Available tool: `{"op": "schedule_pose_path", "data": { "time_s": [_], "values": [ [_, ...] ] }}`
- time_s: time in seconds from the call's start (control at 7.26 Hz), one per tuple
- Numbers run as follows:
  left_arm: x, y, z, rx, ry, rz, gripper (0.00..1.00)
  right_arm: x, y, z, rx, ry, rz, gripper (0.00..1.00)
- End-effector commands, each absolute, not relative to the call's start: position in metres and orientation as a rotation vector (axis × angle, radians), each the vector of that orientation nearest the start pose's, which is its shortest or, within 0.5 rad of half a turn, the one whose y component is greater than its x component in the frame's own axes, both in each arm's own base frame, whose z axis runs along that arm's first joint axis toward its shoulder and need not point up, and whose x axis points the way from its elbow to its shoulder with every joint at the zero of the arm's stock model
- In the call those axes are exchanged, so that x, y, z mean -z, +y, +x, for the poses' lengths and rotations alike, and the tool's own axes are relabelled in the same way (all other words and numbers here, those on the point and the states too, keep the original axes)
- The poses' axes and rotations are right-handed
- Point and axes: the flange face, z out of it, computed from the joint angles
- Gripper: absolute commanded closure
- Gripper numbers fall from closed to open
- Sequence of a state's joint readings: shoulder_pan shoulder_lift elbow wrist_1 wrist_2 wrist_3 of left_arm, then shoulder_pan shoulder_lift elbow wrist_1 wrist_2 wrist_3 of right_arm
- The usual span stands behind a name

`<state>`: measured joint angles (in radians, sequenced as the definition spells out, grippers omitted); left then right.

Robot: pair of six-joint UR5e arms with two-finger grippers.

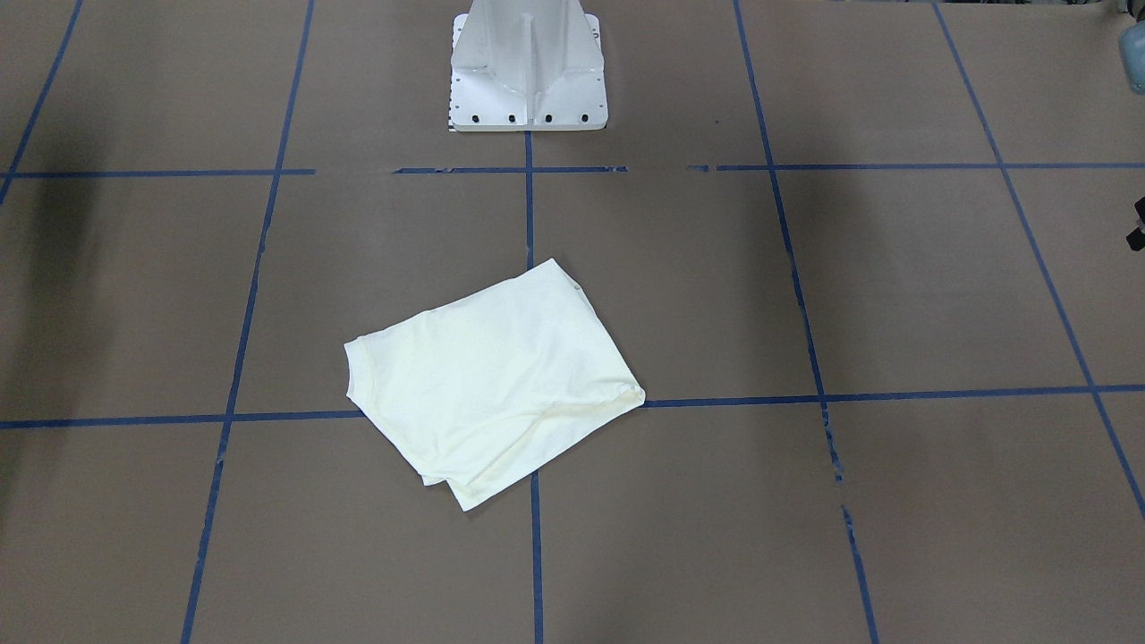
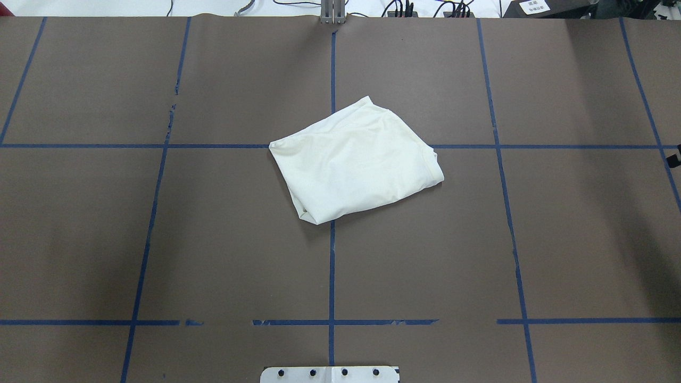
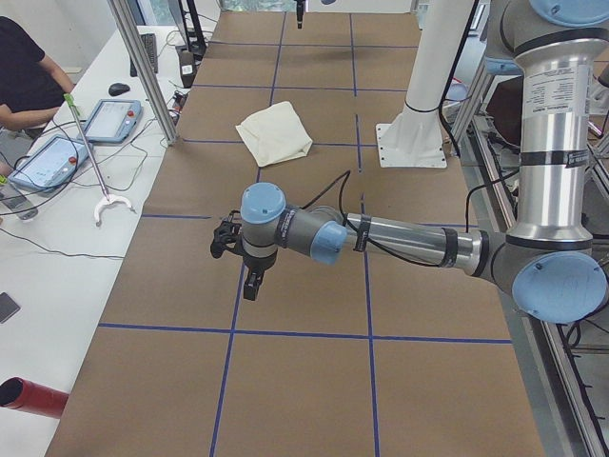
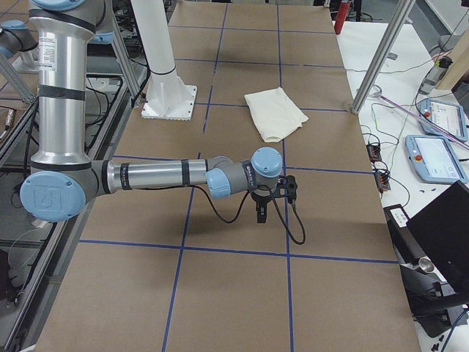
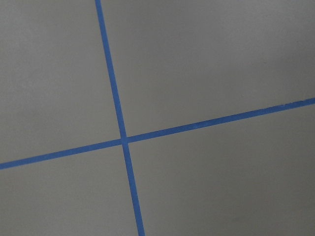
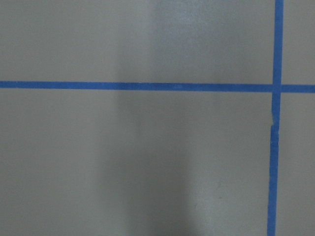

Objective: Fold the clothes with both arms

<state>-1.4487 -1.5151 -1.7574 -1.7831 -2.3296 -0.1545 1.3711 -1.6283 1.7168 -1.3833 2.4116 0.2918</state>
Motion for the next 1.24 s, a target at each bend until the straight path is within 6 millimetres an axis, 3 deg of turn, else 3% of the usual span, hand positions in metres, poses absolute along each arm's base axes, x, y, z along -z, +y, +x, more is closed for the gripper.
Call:
{"op": "schedule_pose_path", "data": {
  "time_s": [0.0,0.14,0.28,0.41,0.69,1.1],
  "values": [
    [-0.561,-0.484,-0.003,-0.095,0.845,0.221,0.00,-0.557,-0.507,-0.009,0.070,-0.838,0.068,0.00],
    [-0.554,-0.488,-0.003,-0.103,0.848,0.254,0.00,-0.551,-0.511,-0.012,0.089,-0.812,0.062,0.00],
    [-0.552,-0.496,-0.001,-0.098,0.849,0.253,0.00,-0.556,-0.510,-0.011,0.087,-0.773,0.065,0.00],
    [-0.566,-0.506,-0.008,-0.082,0.841,0.231,0.00,-0.559,-0.510,-0.010,0.083,-0.769,0.064,0.00],
    [-0.577,-0.504,-0.017,-0.060,0.835,0.223,0.00,-0.573,-0.509,-0.010,0.075,-0.765,0.040,0.00],
    [-0.573,-0.503,-0.021,-0.041,0.835,0.221,0.00,-0.582,-0.507,-0.010,0.052,-0.758,0.017,0.00]
  ]
}}
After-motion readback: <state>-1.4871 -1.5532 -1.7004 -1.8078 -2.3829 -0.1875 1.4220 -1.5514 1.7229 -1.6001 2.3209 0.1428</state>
